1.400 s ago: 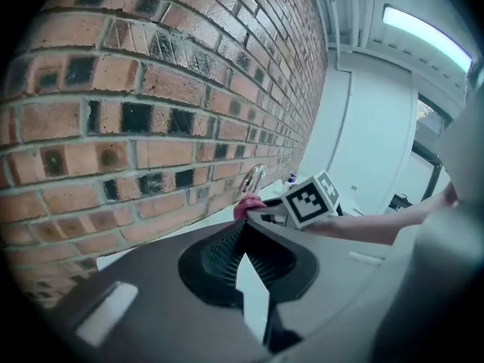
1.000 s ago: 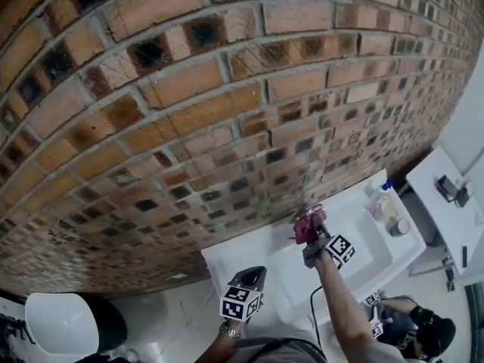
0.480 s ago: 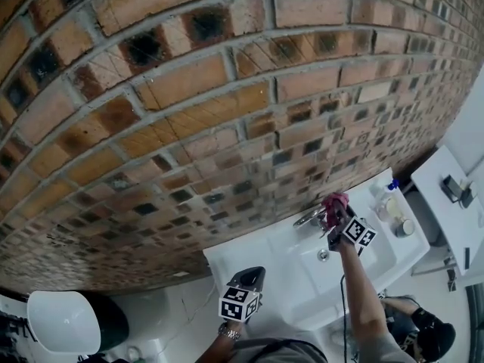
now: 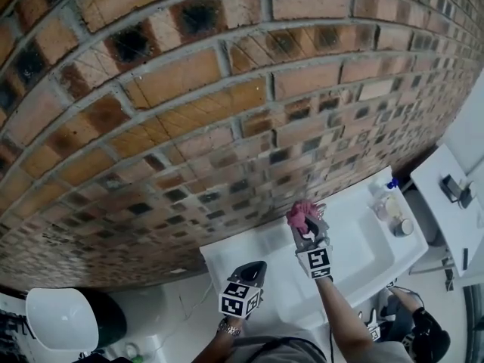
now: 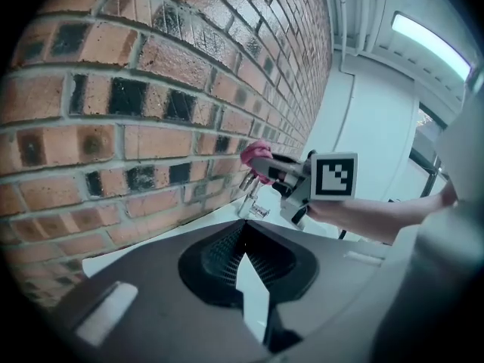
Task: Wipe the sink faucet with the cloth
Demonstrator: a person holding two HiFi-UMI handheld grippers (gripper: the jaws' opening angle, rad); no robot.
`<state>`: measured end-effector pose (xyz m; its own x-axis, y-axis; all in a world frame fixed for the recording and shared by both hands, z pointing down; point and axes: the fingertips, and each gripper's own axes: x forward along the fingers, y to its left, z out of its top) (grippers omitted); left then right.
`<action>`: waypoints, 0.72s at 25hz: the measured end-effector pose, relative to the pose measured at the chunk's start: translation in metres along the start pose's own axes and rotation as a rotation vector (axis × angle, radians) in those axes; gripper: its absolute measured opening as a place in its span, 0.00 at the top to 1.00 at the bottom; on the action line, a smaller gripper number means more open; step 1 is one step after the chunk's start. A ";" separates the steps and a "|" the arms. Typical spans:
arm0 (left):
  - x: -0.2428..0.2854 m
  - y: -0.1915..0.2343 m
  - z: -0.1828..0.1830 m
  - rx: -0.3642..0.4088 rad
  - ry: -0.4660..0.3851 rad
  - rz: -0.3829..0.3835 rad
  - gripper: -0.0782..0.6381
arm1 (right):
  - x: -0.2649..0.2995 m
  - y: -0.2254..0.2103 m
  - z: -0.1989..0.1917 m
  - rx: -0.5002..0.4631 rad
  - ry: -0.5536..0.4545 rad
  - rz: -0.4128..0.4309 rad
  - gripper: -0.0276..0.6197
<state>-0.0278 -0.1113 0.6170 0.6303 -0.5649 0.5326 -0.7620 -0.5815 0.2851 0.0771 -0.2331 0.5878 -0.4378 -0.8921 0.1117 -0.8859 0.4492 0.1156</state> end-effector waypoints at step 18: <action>-0.007 -0.013 -0.013 0.008 0.022 -0.011 0.87 | -0.016 -0.077 -0.076 0.111 0.279 -0.056 0.80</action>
<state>-0.0243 -0.0920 0.6196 0.6351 -0.5453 0.5470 -0.7538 -0.5921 0.2850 0.1641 -0.2499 0.6518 -0.3427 -0.8604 0.3772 -0.9255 0.3782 0.0220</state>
